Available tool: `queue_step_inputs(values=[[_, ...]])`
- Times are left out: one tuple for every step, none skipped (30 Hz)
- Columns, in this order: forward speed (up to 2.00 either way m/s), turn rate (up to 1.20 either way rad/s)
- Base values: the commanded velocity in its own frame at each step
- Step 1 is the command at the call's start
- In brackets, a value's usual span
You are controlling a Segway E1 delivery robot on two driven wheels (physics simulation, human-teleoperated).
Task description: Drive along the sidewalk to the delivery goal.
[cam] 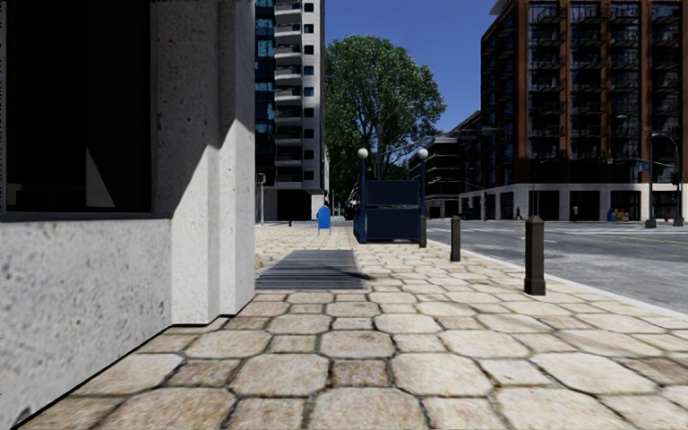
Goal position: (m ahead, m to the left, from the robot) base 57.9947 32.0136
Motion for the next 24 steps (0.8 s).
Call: queue_step_inputs(values=[[1.92,0.00],[1.92,0.00],[1.92,0.00],[1.92,0.00],[1.92,0.00],[1.92,0.00],[1.92,0.00],[1.92,0.00],[1.92,0.00],[1.92,0.00],[1.92,0.00],[1.92,0.00],[1.92,0.00],[1.92,0.00],[1.92,0.00],[1.92,0.00],[1.92,0.00],[1.92,0.00],[1.92,0.00],[1.92,0.00],[1.92,0.00],[1.92,0.00],[1.92,0.00],[1.92,0.00]])
